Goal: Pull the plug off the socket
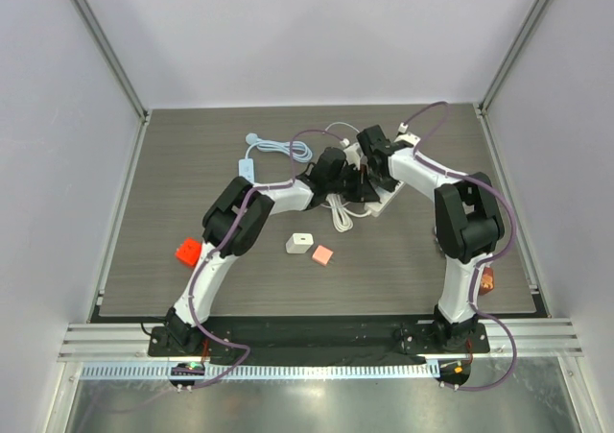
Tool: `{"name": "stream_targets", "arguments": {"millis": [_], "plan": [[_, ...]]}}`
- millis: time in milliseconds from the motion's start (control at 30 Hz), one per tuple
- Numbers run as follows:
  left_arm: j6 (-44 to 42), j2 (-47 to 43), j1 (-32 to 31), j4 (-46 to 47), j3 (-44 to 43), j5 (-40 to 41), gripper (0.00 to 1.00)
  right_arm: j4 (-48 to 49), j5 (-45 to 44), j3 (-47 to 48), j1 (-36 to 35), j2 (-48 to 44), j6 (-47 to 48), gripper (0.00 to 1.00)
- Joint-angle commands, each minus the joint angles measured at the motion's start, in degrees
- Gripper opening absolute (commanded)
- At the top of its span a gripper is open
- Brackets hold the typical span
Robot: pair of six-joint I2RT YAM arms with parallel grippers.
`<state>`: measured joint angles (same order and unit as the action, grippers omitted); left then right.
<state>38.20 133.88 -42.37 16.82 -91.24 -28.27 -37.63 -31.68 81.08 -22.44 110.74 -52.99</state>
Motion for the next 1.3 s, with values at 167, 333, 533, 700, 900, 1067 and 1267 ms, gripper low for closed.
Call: {"name": "stream_targets", "arguments": {"millis": [167, 333, 533, 700, 900, 1067, 1267], "plan": [[-2.1, 4.3, -0.3, -6.4, -3.9, 2.1, 0.0, 0.4, 0.9, 2.4, -0.9, -2.2, 1.7, 0.05], [-2.4, 6.1, -0.3, -11.6, -6.9, 3.0, 0.0, 0.3, 2.1, 3.6, -0.7, -3.5, 1.8, 0.01], [-2.1, 6.7, -0.3, -11.7, -7.3, 4.4, 0.0, -0.9, 3.4, 4.9, -0.1, -4.5, 1.4, 0.01], [-1.7, 7.6, -0.3, -12.4, -8.3, 4.6, 0.0, -1.7, 4.8, 5.8, 0.3, -5.6, 1.1, 0.01], [-2.0, 8.0, -0.3, -12.8, -8.7, 5.2, 0.0, -2.7, 4.7, 5.3, 0.4, -9.0, 0.2, 0.01], [-1.6, 8.5, -0.3, -11.9, -9.0, 4.9, 0.0, -1.6, 4.8, -0.4, 0.1, -11.1, -1.1, 0.01], [-1.1, 8.8, -0.3, -10.6, -9.1, 4.1, 0.01, -0.4, -2.9, -5.5, -5.7, -11.1, -1.5, 0.01]]}}
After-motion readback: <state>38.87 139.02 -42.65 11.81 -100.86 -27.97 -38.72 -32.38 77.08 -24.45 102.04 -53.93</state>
